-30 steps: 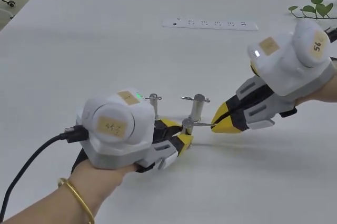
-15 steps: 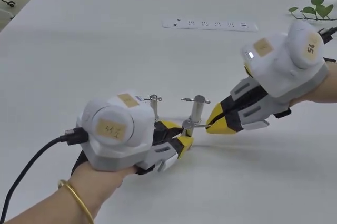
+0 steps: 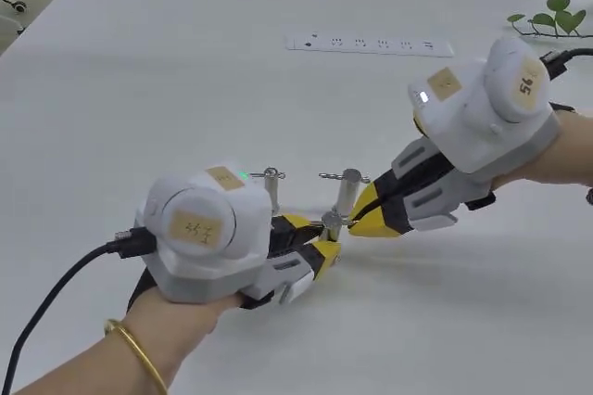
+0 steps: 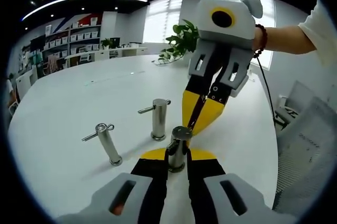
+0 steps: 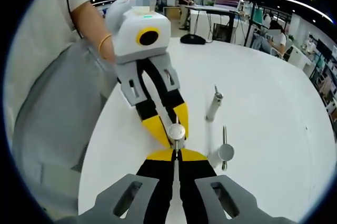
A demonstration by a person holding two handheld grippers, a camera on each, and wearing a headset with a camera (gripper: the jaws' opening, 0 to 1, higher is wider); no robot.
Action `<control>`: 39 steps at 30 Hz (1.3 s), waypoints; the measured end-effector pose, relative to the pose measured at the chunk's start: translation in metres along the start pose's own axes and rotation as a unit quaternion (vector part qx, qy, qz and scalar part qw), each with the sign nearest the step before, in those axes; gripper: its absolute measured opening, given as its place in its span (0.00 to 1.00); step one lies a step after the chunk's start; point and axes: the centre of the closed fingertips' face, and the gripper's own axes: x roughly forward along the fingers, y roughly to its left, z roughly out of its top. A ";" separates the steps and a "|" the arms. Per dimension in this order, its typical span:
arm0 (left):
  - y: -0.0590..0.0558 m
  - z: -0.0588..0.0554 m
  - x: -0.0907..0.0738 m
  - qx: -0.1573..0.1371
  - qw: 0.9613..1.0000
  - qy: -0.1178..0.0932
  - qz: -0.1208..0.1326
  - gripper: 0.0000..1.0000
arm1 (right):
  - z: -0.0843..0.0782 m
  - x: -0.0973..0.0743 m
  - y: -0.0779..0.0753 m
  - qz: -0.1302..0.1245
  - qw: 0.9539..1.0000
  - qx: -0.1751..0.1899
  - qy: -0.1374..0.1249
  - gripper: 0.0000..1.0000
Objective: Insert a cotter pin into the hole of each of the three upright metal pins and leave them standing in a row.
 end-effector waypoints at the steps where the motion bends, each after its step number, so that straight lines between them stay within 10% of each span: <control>1: 0.000 0.000 0.000 0.000 1.000 0.000 0.000 0.12 | 0.000 0.000 0.000 0.000 1.000 0.000 0.000 0.03; 39: 0.000 -0.002 0.001 -0.063 0.998 -0.020 -0.002 0.13 | 0.004 -0.003 0.001 -0.016 0.999 0.026 -0.015 0.05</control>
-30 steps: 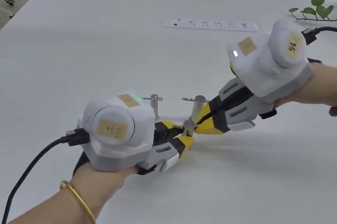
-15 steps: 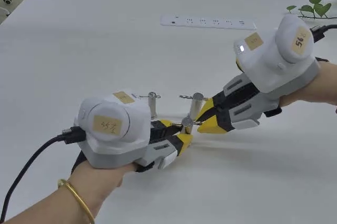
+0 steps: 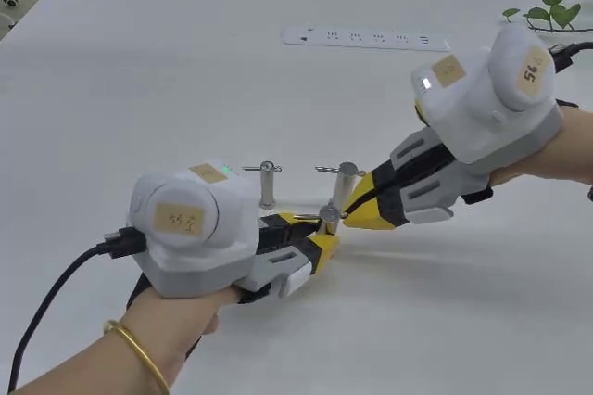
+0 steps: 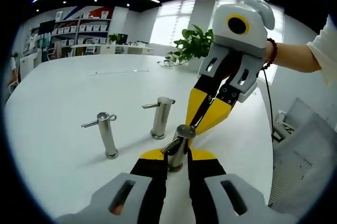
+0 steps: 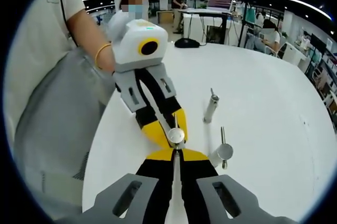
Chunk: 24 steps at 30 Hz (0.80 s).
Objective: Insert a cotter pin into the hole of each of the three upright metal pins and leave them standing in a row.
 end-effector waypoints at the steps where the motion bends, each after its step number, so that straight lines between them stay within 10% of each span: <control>1: 0.000 0.000 0.000 0.000 1.000 0.000 0.000 0.13 | 0.000 0.000 0.000 0.000 1.000 0.001 0.000 0.05; 24: 0.001 -0.001 -0.004 0.013 1.000 0.009 0.001 0.20 | 0.006 0.002 -0.001 -0.014 0.997 0.064 -0.030 0.20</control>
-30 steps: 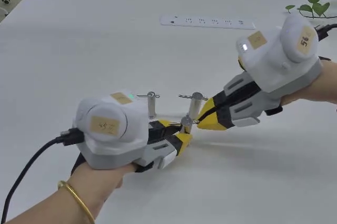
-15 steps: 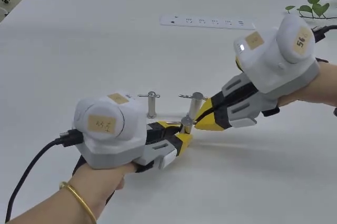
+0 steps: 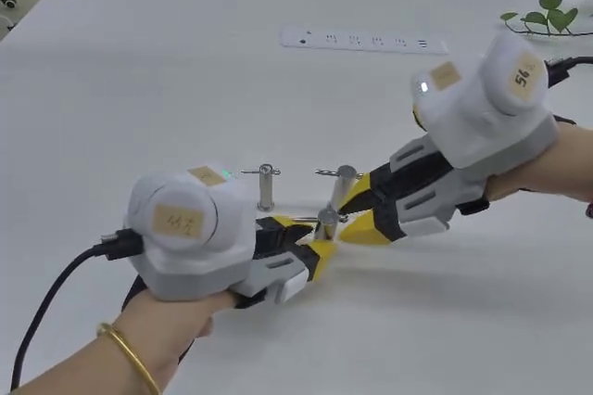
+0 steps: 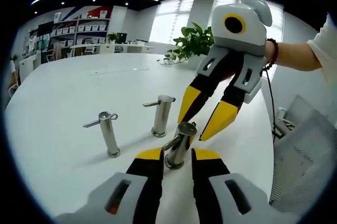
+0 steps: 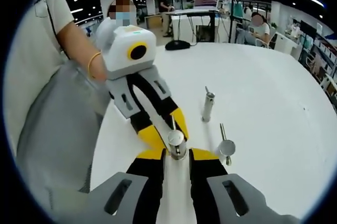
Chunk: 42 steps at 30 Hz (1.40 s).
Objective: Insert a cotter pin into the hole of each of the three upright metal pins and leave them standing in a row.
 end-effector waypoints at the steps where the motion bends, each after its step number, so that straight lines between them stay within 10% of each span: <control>1: 0.000 0.000 0.000 0.002 1.000 0.001 0.000 0.21 | 0.002 0.000 -0.001 -0.004 1.000 0.003 -0.006 0.21; 42: -0.003 -0.004 -0.013 0.030 0.999 0.033 0.006 0.31 | 0.007 0.016 -0.002 -0.039 0.996 0.002 -0.078 0.14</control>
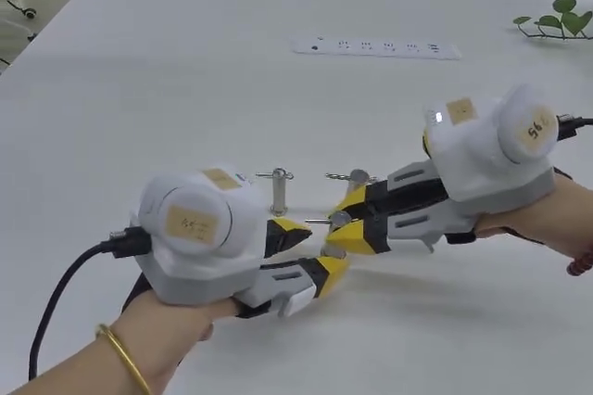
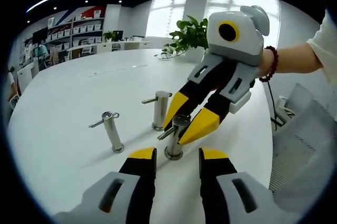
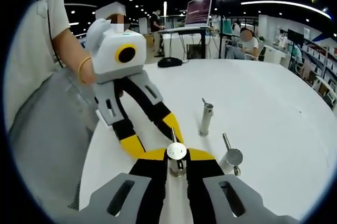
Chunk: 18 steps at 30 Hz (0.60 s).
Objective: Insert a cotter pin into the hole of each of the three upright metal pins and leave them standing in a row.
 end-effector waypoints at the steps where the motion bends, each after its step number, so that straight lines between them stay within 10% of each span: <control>1: 0.000 0.001 -0.001 0.001 1.000 -0.001 0.000 0.32 | 0.000 0.000 0.000 0.000 1.000 -0.001 0.001 0.14; 18: 0.000 0.010 -0.019 -0.009 1.000 -0.023 0.017 0.40 | 0.000 -0.013 0.003 -0.002 1.000 -0.008 0.003 0.14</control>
